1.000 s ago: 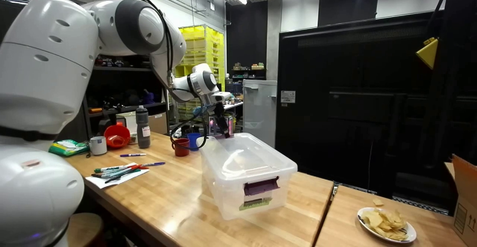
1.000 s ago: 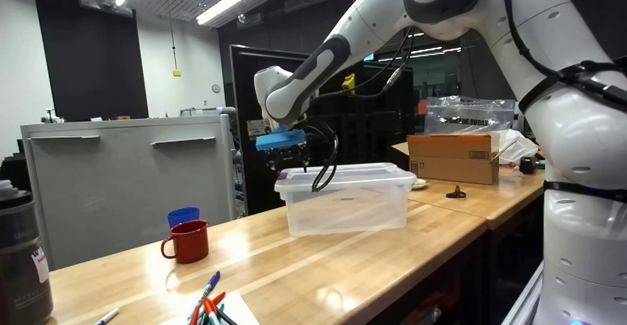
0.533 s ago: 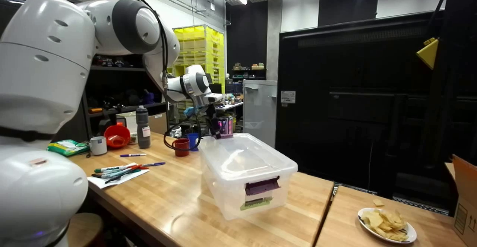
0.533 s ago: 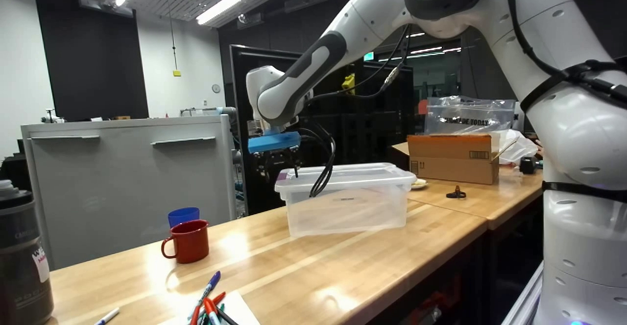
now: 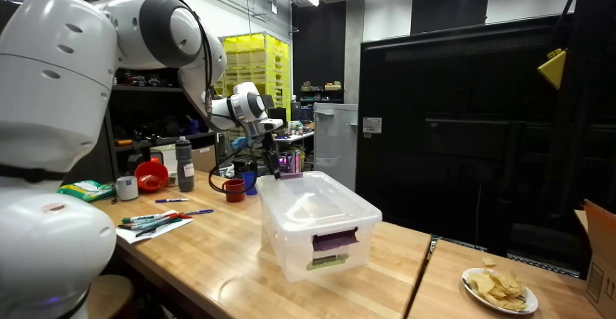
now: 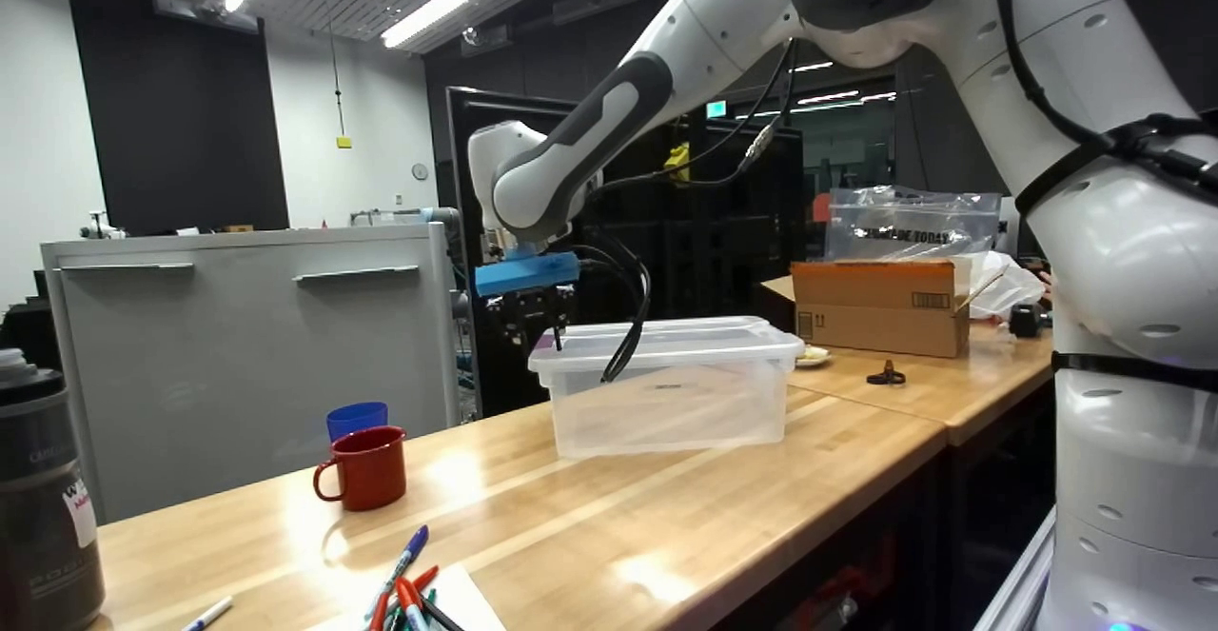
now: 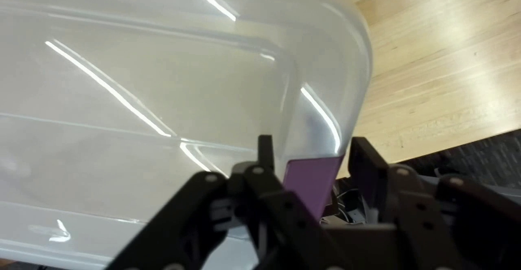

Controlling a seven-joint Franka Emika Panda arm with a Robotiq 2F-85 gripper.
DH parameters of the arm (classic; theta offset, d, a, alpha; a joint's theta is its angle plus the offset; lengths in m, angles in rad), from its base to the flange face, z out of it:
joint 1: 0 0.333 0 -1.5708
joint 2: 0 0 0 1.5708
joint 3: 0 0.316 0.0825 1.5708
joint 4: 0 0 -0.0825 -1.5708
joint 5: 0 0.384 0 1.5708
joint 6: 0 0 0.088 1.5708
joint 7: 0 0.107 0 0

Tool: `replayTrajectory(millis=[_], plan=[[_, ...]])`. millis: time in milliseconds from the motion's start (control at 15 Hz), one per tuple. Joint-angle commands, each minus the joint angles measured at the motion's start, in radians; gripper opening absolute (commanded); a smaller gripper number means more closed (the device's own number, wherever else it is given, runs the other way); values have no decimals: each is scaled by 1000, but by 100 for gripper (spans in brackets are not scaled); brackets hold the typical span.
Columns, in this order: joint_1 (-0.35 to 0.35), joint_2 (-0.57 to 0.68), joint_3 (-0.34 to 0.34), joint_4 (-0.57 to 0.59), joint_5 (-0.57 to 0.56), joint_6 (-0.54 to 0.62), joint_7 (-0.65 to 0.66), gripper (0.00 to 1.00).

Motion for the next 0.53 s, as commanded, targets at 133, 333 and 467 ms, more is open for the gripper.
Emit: replayTrajectory(millis=[133, 333, 467], plan=[[2, -21, -39, -44, -16, 52, -51, 16], [4, -27, -53, -62, -47, 94, -76, 16], [3, -35, -61, -76, -67, 119, -87, 16]])
